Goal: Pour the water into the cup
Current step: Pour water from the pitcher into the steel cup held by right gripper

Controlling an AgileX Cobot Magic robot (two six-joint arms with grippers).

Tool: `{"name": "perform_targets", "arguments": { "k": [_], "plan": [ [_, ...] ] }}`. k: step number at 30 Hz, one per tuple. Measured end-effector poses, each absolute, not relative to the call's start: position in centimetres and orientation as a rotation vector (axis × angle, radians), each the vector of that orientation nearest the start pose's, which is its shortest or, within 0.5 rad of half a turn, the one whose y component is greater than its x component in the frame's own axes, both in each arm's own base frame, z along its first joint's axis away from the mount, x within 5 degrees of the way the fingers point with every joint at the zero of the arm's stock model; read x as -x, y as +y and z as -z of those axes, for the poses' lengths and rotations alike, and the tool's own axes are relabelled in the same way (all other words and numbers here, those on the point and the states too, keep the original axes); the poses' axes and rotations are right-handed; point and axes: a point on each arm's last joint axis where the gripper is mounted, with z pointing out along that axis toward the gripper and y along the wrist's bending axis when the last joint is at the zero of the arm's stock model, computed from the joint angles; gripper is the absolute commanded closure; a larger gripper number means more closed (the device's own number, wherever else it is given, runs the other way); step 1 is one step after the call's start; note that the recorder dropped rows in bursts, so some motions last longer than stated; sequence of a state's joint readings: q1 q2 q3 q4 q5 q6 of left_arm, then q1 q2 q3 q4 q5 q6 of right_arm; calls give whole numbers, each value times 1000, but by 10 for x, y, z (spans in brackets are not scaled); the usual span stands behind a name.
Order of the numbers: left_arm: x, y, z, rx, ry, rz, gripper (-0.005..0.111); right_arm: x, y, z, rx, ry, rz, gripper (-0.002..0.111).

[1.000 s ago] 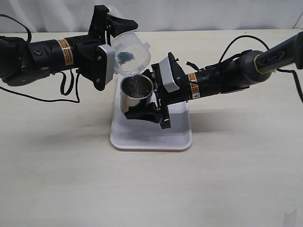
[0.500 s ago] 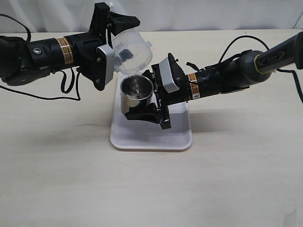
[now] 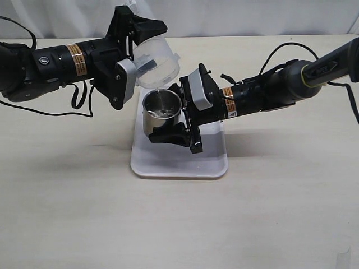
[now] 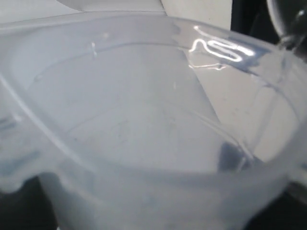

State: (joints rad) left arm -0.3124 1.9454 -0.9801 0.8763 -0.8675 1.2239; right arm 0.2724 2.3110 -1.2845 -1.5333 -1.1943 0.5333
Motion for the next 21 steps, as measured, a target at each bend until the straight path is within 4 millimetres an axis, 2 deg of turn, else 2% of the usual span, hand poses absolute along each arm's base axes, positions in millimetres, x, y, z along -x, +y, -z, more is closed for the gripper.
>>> {"name": "perform_targets", "arguments": {
  "k": [21],
  "plan": [
    [-352, -171, -175, -1767, 353, -590, 107, -369, 191, -90, 1492, 1298, -994, 104]
  ]
}}
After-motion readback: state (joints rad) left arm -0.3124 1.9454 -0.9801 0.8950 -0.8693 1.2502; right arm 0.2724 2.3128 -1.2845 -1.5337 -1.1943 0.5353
